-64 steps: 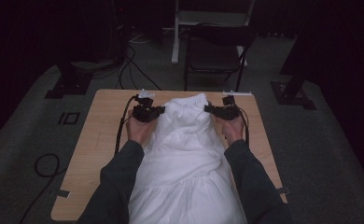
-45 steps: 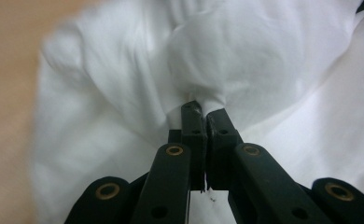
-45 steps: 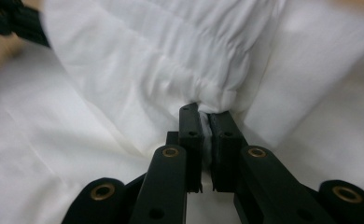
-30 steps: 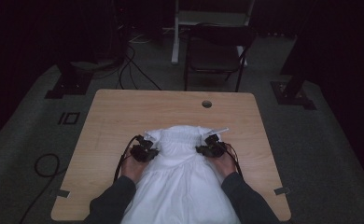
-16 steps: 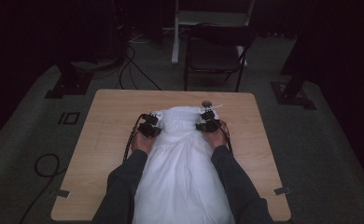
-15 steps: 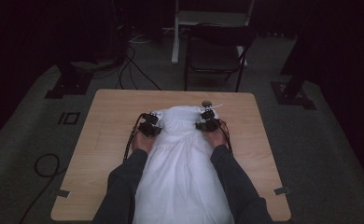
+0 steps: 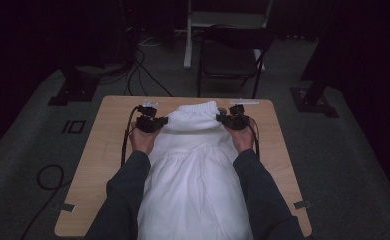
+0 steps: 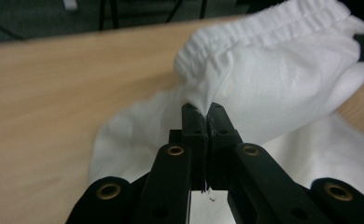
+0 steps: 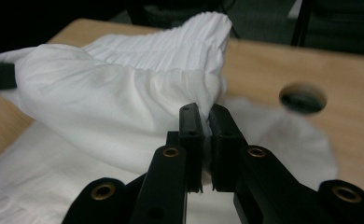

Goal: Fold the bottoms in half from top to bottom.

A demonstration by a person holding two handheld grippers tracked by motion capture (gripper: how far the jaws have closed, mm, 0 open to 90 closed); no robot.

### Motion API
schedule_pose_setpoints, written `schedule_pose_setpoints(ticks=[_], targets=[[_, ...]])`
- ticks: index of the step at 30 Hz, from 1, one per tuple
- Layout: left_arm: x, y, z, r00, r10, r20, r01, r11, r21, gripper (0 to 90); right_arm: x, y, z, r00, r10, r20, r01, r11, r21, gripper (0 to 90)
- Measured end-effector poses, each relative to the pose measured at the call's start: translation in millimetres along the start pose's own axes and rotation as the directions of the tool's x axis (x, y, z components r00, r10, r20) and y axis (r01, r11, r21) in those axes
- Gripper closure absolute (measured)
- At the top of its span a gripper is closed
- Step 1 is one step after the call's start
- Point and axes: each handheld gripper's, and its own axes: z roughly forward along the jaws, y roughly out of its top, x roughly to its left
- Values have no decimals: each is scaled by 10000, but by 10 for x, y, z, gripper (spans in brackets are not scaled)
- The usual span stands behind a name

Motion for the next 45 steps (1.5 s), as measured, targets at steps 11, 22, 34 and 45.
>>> schedule_pose_setpoints(ticks=[11, 22, 34, 45], targets=[[-263, 3, -706, 9928, 559, 1060, -452, 9939, -1008, 883, 206, 62, -608, 9926, -526, -1091, 385, 9911, -1274, 855], [-327, -786, -758, 9856, 1071, 1312, -1143, 9923, 485, 882, 493, -626, -844, 9673, -1898, -1685, 1919, 9814, -38, 855], [-437, -1614, -326, 9849, 616, 1617, -1065, 9524, 2857, 879, 502, -1516, -508, 9693, -1404, -2018, 1881, 9521, 2412, 855], [-246, -1319, 20, 9896, 926, 1098, -1190, 9569, 2650, 877, 394, -1356, -170, 9793, -1385, -1478, 1721, 9539, 2460, 852]])
